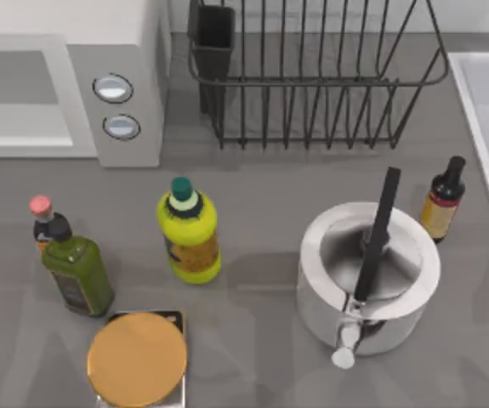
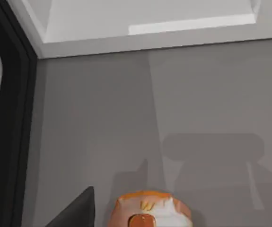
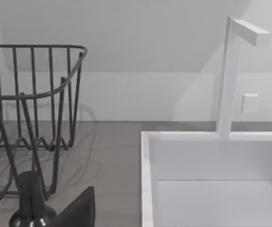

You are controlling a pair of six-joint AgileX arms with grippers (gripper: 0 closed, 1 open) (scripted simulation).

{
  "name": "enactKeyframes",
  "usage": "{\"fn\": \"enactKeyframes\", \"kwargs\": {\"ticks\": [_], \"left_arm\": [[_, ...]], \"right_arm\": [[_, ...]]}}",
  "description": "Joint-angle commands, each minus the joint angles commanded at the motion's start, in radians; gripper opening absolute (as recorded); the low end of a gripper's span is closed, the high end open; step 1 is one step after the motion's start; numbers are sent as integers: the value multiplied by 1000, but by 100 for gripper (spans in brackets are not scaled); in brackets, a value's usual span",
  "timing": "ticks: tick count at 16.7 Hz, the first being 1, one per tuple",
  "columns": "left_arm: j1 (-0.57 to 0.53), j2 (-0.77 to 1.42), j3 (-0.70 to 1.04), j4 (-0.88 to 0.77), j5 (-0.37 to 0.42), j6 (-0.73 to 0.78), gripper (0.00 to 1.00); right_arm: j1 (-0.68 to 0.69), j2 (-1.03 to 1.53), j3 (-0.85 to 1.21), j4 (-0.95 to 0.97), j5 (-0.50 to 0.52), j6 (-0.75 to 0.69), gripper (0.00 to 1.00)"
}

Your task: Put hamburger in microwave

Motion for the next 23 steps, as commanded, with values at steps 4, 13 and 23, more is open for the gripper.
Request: {"fn": "enactKeyframes", "kwargs": {"ticks": [4,13,23], "left_arm": [[38,419,241,-217,0,87,100],[101,1028,655,-553,4,224,100],[104,1099,671,-541,5,235,100]], "right_arm": [[0,0,0,0,0,0,100],[0,0,0,0,0,0,100],[0,0,0,0,0,0,100]]}}
